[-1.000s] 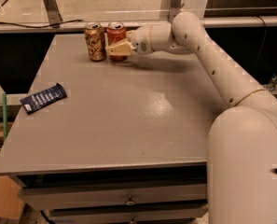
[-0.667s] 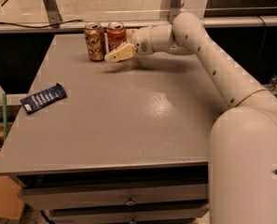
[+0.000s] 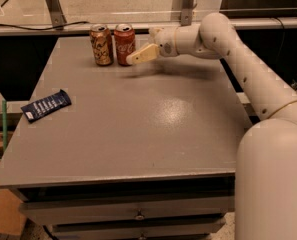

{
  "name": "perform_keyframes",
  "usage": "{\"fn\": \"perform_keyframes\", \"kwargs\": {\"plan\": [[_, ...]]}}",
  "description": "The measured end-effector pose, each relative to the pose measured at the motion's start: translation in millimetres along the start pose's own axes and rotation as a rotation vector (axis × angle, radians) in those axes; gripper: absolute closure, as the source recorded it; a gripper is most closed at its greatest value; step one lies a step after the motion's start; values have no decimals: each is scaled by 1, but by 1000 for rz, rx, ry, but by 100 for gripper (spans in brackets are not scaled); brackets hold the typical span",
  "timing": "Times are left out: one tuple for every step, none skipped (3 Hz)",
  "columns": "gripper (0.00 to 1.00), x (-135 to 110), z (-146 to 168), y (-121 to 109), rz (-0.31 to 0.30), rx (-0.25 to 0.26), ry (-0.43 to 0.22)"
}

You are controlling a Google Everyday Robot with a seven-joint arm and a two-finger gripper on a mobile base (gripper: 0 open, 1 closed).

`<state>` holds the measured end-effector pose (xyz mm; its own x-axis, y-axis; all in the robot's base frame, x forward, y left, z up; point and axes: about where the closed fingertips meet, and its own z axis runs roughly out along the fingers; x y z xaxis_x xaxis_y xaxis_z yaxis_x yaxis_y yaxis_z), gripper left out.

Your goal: Move coke can near orange can

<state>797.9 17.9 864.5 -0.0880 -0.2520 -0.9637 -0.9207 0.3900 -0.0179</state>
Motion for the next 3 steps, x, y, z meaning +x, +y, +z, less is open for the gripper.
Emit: {"fn": "perform_keyframes", "kwargs": {"plan": [[0,4,-41,-29,19,99,3],[0,7,-77,-50,23,159,9],[0,9,-117,-62,34,194,12]]}}
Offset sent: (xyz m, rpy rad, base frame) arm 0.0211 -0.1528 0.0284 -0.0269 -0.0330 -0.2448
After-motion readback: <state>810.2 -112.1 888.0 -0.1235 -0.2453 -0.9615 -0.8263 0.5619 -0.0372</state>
